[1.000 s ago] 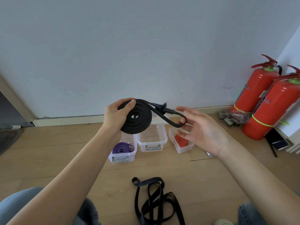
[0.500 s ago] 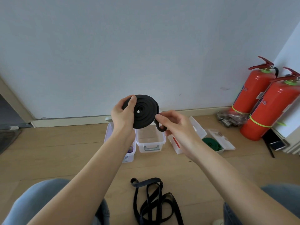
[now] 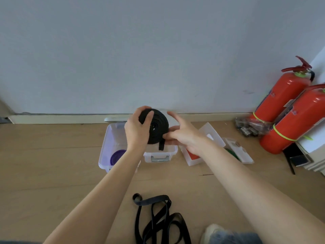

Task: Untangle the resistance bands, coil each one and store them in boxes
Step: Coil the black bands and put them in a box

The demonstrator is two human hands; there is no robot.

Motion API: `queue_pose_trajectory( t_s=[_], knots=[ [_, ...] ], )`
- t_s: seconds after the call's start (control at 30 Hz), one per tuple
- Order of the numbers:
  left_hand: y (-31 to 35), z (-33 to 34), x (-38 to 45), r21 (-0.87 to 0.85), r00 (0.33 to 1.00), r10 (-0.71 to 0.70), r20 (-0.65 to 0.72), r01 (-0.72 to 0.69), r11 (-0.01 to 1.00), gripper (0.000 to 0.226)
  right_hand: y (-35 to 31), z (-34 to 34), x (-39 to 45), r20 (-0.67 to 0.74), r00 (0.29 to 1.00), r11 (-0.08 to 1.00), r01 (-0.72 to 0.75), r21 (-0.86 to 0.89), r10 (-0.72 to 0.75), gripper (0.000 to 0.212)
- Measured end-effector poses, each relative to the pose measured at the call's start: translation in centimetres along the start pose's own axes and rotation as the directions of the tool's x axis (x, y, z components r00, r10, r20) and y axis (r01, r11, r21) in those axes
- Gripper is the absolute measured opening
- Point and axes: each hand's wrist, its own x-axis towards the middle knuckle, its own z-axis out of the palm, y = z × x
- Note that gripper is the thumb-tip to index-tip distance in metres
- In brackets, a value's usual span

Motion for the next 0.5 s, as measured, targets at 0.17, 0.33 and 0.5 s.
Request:
queue_pose_trajectory(
  t_s=[0.17, 0.33, 0.5],
  knots=[
    [-6.9, 2.3, 2.8, 0.047, 0.987, -0.081, 0.139, 0.075, 0.996, 0.013, 4.7, 0.0, 7.2, 0.087, 0.994, 0.995, -0.078, 0.064, 0.072, 0.060],
    [-15.0, 4.9, 4.9, 0.183, 0.867, -0.243, 0.434, 0.180, 0.967, 0.026, 10.9, -1.4, 14.2, 0.098, 0.980, 0.983, -0.179, 0.039, 0.175, 0.051],
    [-21.2, 5.1, 6.5, 0.452, 0.827, -0.264, 0.496, 0.014, 0.892, 0.036, 15.3, -2.2, 20.4, 0.099, 0.947, 0.952, -0.304, -0.038, 0.307, 0.052]
  ],
)
